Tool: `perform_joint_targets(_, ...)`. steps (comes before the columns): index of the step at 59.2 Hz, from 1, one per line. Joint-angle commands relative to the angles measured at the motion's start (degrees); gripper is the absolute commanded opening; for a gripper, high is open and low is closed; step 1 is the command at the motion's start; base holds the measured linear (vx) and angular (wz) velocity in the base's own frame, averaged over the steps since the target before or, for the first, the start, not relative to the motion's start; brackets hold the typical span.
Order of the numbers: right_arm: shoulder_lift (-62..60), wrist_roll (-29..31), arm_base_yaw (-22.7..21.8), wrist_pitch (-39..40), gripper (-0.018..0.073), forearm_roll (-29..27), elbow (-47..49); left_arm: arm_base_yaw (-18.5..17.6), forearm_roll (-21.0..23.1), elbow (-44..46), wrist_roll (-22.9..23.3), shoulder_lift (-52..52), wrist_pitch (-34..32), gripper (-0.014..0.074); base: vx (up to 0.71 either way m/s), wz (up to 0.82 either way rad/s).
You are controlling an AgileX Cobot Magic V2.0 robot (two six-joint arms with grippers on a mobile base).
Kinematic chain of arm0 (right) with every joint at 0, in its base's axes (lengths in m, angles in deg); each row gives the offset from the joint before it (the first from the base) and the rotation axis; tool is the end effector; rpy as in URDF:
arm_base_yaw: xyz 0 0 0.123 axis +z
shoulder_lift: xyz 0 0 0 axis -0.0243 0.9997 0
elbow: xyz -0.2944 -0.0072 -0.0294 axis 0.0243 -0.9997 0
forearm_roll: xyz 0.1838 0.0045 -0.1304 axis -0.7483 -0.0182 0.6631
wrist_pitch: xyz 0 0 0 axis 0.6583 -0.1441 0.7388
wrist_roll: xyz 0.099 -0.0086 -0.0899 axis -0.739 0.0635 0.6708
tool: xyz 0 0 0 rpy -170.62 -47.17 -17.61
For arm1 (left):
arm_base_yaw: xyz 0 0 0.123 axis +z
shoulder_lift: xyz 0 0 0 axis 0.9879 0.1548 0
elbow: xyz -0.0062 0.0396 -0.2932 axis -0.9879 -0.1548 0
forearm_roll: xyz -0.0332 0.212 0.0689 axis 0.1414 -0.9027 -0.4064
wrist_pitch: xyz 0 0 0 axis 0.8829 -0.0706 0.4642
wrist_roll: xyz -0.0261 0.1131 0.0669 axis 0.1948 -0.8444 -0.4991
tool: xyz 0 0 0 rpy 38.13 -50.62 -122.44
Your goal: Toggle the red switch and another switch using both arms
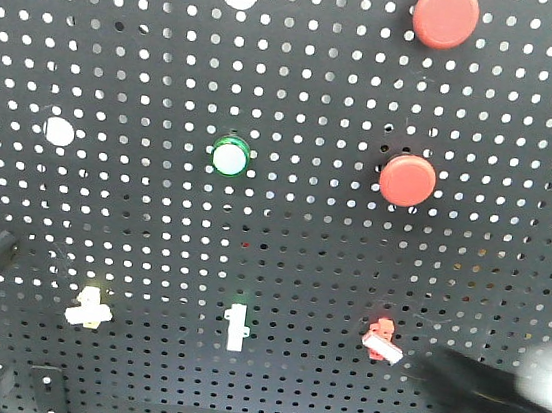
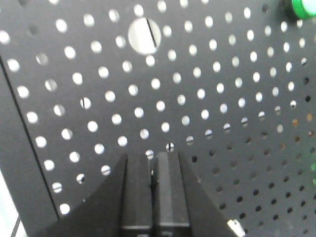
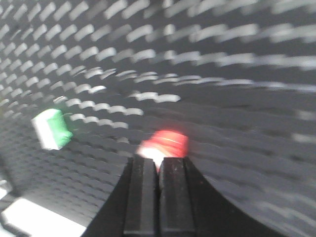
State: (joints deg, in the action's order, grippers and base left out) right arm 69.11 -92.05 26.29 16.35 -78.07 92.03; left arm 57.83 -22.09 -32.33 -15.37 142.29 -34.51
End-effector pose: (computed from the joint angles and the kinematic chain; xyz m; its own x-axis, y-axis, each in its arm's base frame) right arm 0.1948 0.1036 0.3227 -0.1326 -0.0109 -0.9911 -0.4668 0.8828 0.0527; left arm 0.1916 -0.0724 0.3511 0.2116 0.1604 -0.9641 0.2914 0.9312 0.2189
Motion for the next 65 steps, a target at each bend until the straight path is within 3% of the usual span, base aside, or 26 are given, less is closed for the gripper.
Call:
perform_joint_targets(1, 2.7, 0.5, 0.9, 7.3, -0.0006, 0.5, 4.5, -0.3, 0.3, 2.1, 0.5, -0.9, -4.5, 0.0002, 0.00, 0.00)
perform_joint_targets(26, 11.5, 0.4, 0.8, 8.2, -0.0006, 0.4, 10.5, -0.3, 0.3, 2.1, 0.5, -0.9, -3.8, 0.0002, 0.00, 0.00)
perform_joint_targets(53, 11.2, 3.0, 0.8, -6.1, -0.0006, 0.2, 7.0, -0.3, 0.3, 2.1, 0.3, -0.9, -3.6, 0.0002, 0.00, 0.00)
perform_joint_targets(65, 5.4, 2.9, 0.8, -2.0, -0.0006, -0.1, 4.3, -0.3, 0.3, 2.1, 0.3, -0.9, -3.6, 0.0002, 0.00, 0.00)
